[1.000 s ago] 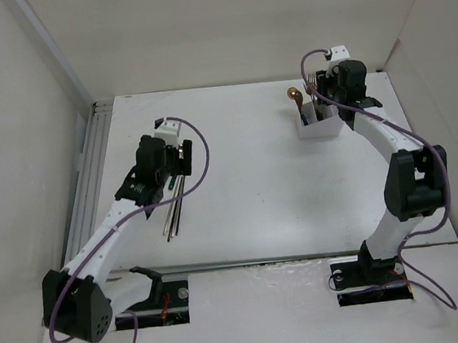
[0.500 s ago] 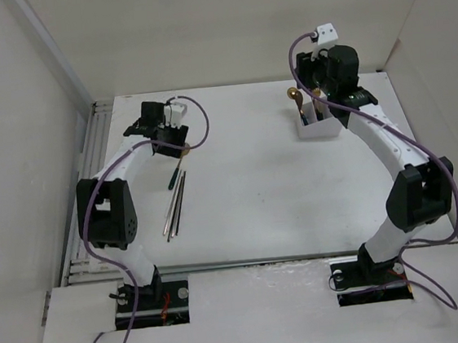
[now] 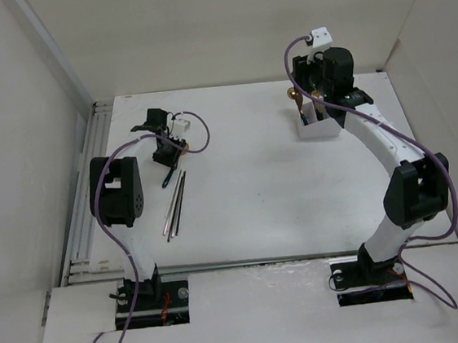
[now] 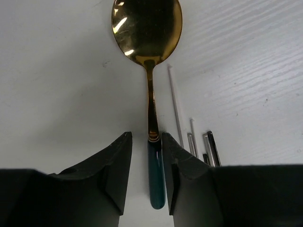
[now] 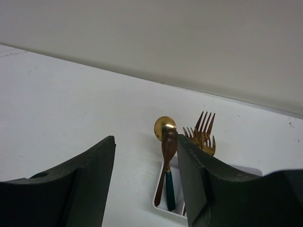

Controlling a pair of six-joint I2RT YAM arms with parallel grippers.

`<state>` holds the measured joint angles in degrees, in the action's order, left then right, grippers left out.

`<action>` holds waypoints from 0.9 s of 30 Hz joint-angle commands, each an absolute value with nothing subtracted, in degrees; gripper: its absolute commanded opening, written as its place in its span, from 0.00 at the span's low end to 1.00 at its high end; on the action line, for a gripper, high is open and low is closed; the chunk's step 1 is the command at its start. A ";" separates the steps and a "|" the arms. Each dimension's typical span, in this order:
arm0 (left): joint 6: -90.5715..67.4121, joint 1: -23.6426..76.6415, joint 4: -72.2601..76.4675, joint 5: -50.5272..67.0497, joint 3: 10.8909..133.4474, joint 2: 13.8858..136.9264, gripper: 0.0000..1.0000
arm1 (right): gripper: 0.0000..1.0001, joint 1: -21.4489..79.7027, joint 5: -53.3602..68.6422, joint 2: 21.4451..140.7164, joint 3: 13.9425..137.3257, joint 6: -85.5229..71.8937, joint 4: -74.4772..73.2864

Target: Sort the eating utensils into containers

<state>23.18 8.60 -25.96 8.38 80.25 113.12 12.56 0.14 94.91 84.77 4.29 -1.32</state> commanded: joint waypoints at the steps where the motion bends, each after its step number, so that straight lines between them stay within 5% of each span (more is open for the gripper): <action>1: 24.70 8.09 -29.00 9.32 81.91 114.25 0.29 | 0.60 13.18 0.79 94.92 85.69 4.57 0.26; 7: 23.64 6.94 -30.14 8.79 80.68 115.49 0.24 | 0.60 13.18 -0.26 93.87 85.69 5.10 0.26; 10: 23.12 6.42 -30.15 6.07 79.98 116.71 0.35 | 0.60 13.71 -0.26 93.35 85.69 5.10 0.26; 12: 23.64 6.42 -30.15 4.75 79.98 116.72 0.27 | 0.60 13.71 -0.26 93.34 85.69 5.10 0.26; 13: 23.64 6.42 -30.15 4.75 79.98 117.24 0.13 | 0.60 13.71 -0.26 92.73 85.69 5.10 0.26; 15: 23.64 6.42 -30.15 4.75 80.76 117.25 0.01 | 0.60 13.71 -0.26 92.72 85.17 5.10 0.26; 27: 15.47 2.20 -33.30 24.68 97.79 111.29 0.00 | 0.63 16.61 4.64 85.09 82.36 6.15 0.26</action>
